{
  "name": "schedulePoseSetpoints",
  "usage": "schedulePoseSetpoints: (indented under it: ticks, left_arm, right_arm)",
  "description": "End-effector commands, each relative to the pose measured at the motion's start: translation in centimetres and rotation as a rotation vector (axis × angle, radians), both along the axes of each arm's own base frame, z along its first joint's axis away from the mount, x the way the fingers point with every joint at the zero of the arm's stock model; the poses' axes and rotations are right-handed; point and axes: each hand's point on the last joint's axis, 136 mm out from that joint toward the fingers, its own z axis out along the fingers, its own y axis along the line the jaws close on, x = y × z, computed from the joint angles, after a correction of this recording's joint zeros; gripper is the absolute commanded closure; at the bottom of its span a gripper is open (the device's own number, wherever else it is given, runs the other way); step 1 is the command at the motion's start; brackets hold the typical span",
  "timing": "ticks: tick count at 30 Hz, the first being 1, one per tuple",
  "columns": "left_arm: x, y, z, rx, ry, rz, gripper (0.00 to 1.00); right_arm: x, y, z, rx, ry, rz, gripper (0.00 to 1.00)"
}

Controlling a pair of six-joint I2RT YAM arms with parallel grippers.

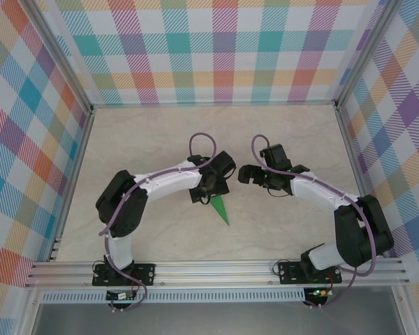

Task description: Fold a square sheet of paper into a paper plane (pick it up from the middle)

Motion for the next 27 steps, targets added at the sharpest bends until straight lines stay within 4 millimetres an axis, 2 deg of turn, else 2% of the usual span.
schedulePoseSetpoints:
  ticks: [1,5,10,13,18,23,27]
  left_arm:
    - [-0.8,0.9,0.0,0.092,0.035,0.010,0.19]
    - [-1.0,1.0,-0.1,0.093,0.043,0.021,0.25]
    - [-0.7,1.6,0.8,0.089,0.000,0.049,0.25]
    - [-0.5,1.4,0.6,0.065,-0.017,0.059,0.29]
    - [-0.4,1.2,-0.1,0.058,-0.020,0.075,0.48]
    - [-0.1,1.5,0.1,0.077,-0.037,0.068,0.60]
    - [0.3,1.7,0.5,0.084,-0.060,0.066,0.81]
  right_arm:
    - [-0.1,0.1,0.0,0.015,-0.005,0.014,0.00]
    - [-0.2,0.3,-0.2,0.022,0.004,0.017,0.00]
    - [-0.2,0.5,-0.5,0.033,0.018,0.022,0.00]
    - [-0.3,0.9,-0.6,0.047,0.024,0.032,0.00]
    - [-0.4,0.9,-0.9,0.045,0.032,0.033,0.00]
    - [-0.4,1.0,-0.9,0.048,0.034,0.040,0.00]
    - [-0.4,1.2,-0.6,0.059,0.024,0.053,0.00]
